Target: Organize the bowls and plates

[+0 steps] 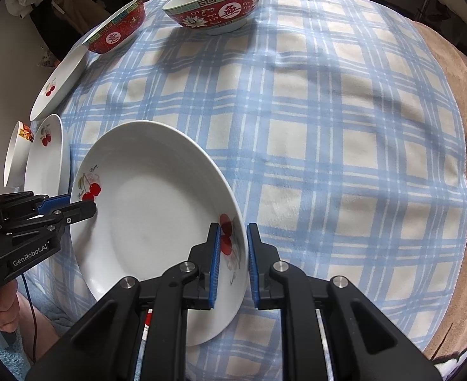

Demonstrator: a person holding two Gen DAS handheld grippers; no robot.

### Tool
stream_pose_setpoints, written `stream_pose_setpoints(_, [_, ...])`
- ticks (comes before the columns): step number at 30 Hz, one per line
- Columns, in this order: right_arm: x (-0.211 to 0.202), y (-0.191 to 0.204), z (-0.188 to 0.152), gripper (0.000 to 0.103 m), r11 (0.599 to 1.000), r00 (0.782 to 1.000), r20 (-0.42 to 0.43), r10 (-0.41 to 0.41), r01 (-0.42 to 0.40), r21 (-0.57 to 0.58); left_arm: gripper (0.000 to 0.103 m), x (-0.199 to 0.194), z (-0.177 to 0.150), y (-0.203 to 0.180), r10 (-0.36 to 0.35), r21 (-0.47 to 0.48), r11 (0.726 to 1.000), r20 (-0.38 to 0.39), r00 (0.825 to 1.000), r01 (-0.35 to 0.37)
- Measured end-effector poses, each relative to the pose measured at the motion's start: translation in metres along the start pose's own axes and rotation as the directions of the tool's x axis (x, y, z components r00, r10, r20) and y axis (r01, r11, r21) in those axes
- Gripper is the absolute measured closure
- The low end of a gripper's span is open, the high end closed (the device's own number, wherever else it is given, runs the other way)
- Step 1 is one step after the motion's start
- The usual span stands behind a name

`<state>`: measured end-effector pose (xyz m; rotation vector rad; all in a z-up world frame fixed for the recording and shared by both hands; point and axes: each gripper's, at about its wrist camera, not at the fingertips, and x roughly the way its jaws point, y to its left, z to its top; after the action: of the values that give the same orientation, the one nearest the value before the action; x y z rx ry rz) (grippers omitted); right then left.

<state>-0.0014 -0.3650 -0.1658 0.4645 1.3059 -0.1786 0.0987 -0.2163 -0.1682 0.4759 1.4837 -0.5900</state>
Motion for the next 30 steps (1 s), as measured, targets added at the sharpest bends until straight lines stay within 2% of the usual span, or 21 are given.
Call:
stream_pose_setpoints(6, [-0.007, 0.008, 0.0, 0.083, 0.999, 0.999, 0.027, -0.038, 0.038, -0.03, 0.083, -0.018, -0.004, 0.003, 0.064, 0.03, 0.997, 0.038, 0.997, -0.065])
stream_pose_setpoints(8, [-0.012, 0.011, 0.0, 0.083, 0.998, 0.998, 0.044, -0.049, 0.051, -0.039, 0.082, -0.026, -0.005, 0.006, 0.07, 0.036, 0.997, 0.053, 0.996, -0.072])
stream_pose_setpoints(11, [-0.019, 0.015, 0.001, 0.077, 0.997, 0.996, 0.066, -0.053, 0.056, -0.049, 0.078, -0.041, -0.008, 0.014, 0.071, 0.028, 0.997, 0.08, 0.994, -0.073])
stream_pose_setpoints(12, [-0.022, 0.017, 0.002, 0.073, 0.997, 0.996, 0.074, -0.051, 0.055, -0.053, 0.075, -0.047, -0.009, 0.016, 0.074, 0.026, 0.997, 0.091, 0.993, -0.076])
stream_pose_setpoints(14, [-0.029, 0.02, 0.004, 0.067, 0.997, 0.994, 0.095, -0.047, 0.053, -0.062, 0.06, -0.056, -0.012, 0.025, 0.075, 0.026, 0.997, 0.118, 0.99, -0.078])
stream_pose_setpoints(15, [-0.032, 0.021, 0.005, 0.061, 0.996, 0.993, 0.107, -0.052, 0.059, -0.061, 0.056, -0.062, -0.013, 0.028, 0.076, 0.023, 0.997, 0.131, 0.988, -0.08])
stream_pose_setpoints(20, [-0.052, 0.033, 0.014, 0.043, 0.994, 0.982, 0.18, -0.053, 0.07, -0.087, 0.046, -0.082, -0.014, 0.054, 0.082, -0.049, 0.996, 0.17, 0.982, -0.075])
stream_pose_setpoints(25, [-0.07, 0.063, 0.02, 0.009, 0.989, 0.966, 0.26, -0.006, 0.044, -0.14, 0.025, -0.094, -0.031, 0.082, 0.123, -0.106, 0.989, 0.191, 0.974, -0.104])
stream_pose_setpoints(27, [-0.076, 0.078, 0.023, 0.003, 0.986, 0.956, 0.294, 0.015, 0.036, -0.165, 0.019, -0.096, -0.037, 0.092, 0.132, -0.122, 0.986, 0.196, 0.972, -0.109])
stream_pose_setpoints(30, [-0.082, 0.098, 0.027, 0.002, 0.98, 0.947, 0.319, 0.04, 0.025, -0.199, 0.013, -0.098, -0.043, 0.109, 0.143, -0.161, 0.98, 0.187, 0.972, -0.113])
